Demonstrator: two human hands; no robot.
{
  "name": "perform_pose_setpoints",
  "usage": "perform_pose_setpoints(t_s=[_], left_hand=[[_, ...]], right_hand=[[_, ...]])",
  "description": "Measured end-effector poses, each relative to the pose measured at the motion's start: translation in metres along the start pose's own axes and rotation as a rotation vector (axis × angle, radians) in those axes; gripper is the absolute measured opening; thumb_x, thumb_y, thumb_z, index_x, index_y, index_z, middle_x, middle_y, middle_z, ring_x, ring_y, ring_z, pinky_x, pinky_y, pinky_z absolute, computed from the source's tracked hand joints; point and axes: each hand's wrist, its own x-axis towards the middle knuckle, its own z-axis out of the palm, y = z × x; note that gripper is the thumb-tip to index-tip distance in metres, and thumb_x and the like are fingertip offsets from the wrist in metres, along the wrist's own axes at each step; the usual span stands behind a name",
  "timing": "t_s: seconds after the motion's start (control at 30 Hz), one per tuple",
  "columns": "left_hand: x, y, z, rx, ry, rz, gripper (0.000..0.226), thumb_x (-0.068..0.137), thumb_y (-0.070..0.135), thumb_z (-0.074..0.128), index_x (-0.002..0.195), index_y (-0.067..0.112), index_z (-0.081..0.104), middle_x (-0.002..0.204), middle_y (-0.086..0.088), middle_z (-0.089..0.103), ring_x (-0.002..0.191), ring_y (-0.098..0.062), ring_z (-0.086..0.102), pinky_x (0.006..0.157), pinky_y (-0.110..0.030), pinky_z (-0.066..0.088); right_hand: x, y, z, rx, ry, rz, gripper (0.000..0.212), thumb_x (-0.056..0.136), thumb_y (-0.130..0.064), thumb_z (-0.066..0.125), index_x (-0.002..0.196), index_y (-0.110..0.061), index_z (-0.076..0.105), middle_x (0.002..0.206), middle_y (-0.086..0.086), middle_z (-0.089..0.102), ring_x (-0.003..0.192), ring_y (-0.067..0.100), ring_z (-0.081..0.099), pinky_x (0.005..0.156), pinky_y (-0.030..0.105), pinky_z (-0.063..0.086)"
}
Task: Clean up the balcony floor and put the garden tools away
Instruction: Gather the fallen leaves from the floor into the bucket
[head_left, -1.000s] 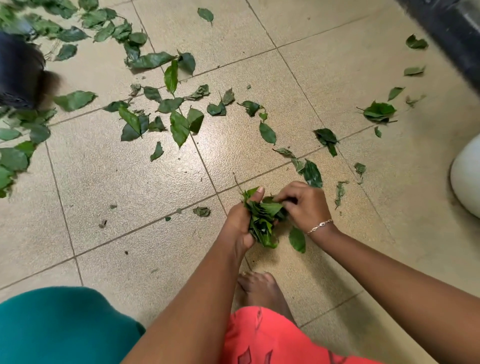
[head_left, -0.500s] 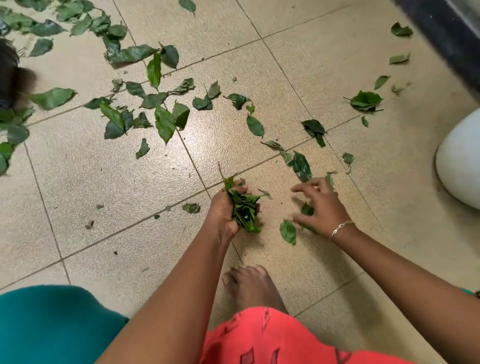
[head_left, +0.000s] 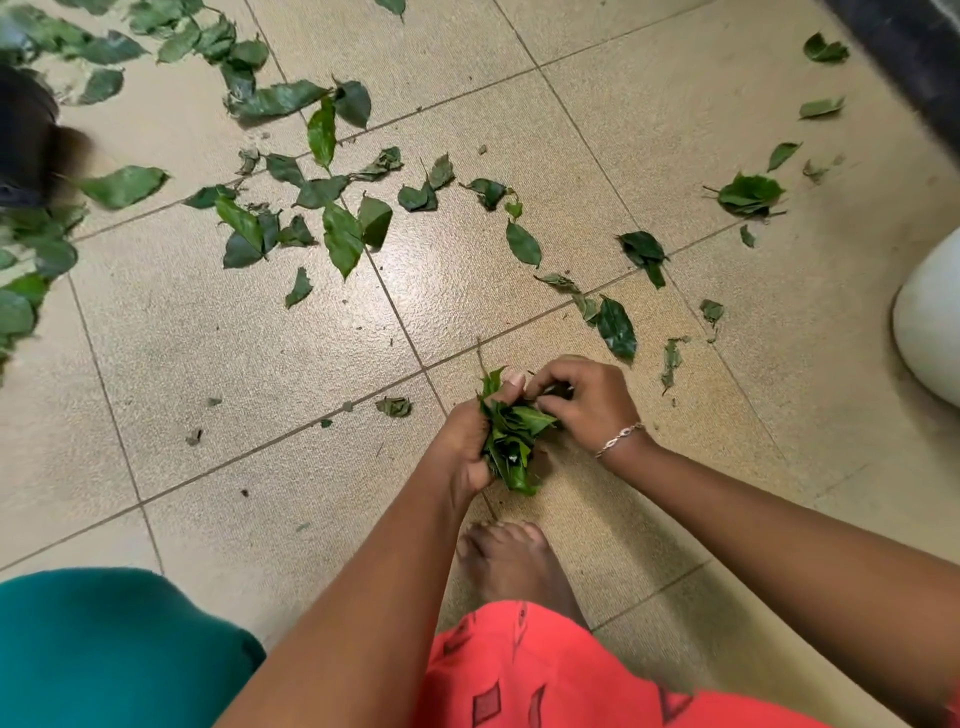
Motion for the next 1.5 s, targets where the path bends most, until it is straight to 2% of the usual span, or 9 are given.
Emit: perform_pose_setpoints(t_s=[0.17, 0.33, 0.53, 0.8, 0.93, 1.07, 1.2, 1.4, 1.5], left_hand=[[-0.010, 0.013, -0.015, 0.036, -0.039, -0.020, 0.014, 0.082, 0.011, 0.060, 0.078, 0.003, 0.071, 0.074, -0.012, 0.069, 0.063, -0.021, 0.068, 0.065, -0.032, 0.057], [-0.021, 0.024, -0.006, 0.178, -0.019, 0.019, 0.009, 0.086, 0.004, 0.058, 0.091, -0.001, 0.063, 0.065, -0.010, 0.065, 0.052, -0.018, 0.063, 0.055, -0.025, 0.056], [-0.030, 0.043, 0.009, 0.420, 0.109, 0.309, 0.006, 0.084, -0.001, 0.062, 0.090, 0.000, 0.063, 0.066, -0.010, 0.066, 0.053, -0.018, 0.064, 0.048, -0.025, 0.052], [-0.036, 0.062, -0.074, 0.922, 0.549, 0.442, 0.022, 0.076, 0.017, 0.077, 0.087, 0.014, 0.058, 0.089, -0.013, 0.066, 0.086, -0.031, 0.065, 0.083, -0.047, 0.052], [-0.030, 0.042, -0.072, 1.351, 0.700, 0.399, 0.051, 0.073, 0.031, 0.078, 0.115, 0.020, 0.053, 0.100, -0.006, 0.064, 0.095, -0.029, 0.059, 0.077, -0.036, 0.045], [-0.022, 0.033, -0.063, 1.490, 0.858, 0.430, 0.023, 0.086, 0.029, 0.065, 0.106, 0.020, 0.059, 0.102, -0.007, 0.066, 0.097, -0.029, 0.058, 0.066, -0.030, 0.035], [-0.017, 0.032, -0.061, 1.433, 0.889, 0.454, 0.013, 0.089, 0.024, 0.060, 0.095, 0.013, 0.061, 0.096, -0.011, 0.065, 0.090, -0.031, 0.058, 0.065, -0.031, 0.034], [-0.008, 0.044, -0.038, 1.067, 0.701, 0.566, 0.017, 0.085, 0.023, 0.068, 0.080, 0.009, 0.058, 0.082, -0.010, 0.065, 0.077, -0.027, 0.060, 0.068, -0.033, 0.046], [-0.005, 0.049, -0.028, 0.676, 0.501, 0.537, 0.015, 0.079, 0.014, 0.072, 0.079, 0.008, 0.059, 0.076, -0.015, 0.065, 0.066, -0.027, 0.069, 0.067, -0.039, 0.058]], right_hand=[[0.017, -0.011, 0.016, -0.221, -0.146, -0.067, 0.033, 0.072, -0.007, 0.071, 0.102, -0.013, 0.057, 0.087, 0.000, 0.052, 0.088, 0.017, 0.047, 0.065, 0.026, 0.032], [0.041, -0.015, 0.001, 0.227, -0.636, -0.039, 0.055, 0.072, 0.005, 0.059, 0.122, -0.013, 0.043, 0.113, -0.002, 0.048, 0.100, -0.001, 0.049, 0.084, 0.014, 0.044], [0.055, -0.012, -0.022, 0.679, -0.786, 0.193, 0.068, 0.066, 0.007, 0.061, 0.127, -0.015, 0.045, 0.119, 0.011, 0.055, 0.106, 0.019, 0.057, 0.085, 0.027, 0.052], [0.046, 0.021, -0.011, -0.460, -0.319, 0.086, 0.030, 0.070, -0.027, 0.078, 0.092, -0.020, 0.058, 0.092, -0.003, 0.054, 0.085, 0.015, 0.052, 0.070, 0.025, 0.041], [0.043, 0.025, -0.004, -0.526, -0.312, 0.020, 0.014, 0.079, -0.023, 0.071, 0.086, -0.013, 0.064, 0.085, -0.003, 0.051, 0.088, 0.019, 0.054, 0.066, 0.023, 0.032], [0.043, 0.027, -0.017, -0.375, -0.135, 0.051, 0.009, 0.082, -0.012, 0.067, 0.085, -0.004, 0.065, 0.089, 0.004, 0.053, 0.082, 0.015, 0.047, 0.068, 0.019, 0.029], [0.044, 0.045, -0.047, -0.316, 0.220, 0.134, 0.007, 0.078, -0.003, 0.069, 0.080, -0.002, 0.062, 0.119, 0.012, 0.055, 0.104, 0.024, 0.053, 0.081, 0.026, 0.046], [0.068, 0.046, -0.042, -0.590, -0.272, -0.001, 0.055, 0.093, -0.006, 0.041, 0.141, -0.033, 0.031, 0.157, -0.006, -0.003, 0.144, 0.028, -0.003, 0.113, 0.053, 0.017], [0.067, 0.049, -0.038, -0.702, -0.367, -0.040, 0.053, 0.095, -0.011, 0.028, 0.144, -0.032, 0.029, 0.155, 0.000, 0.016, 0.142, 0.031, 0.014, 0.108, 0.048, 0.032]])
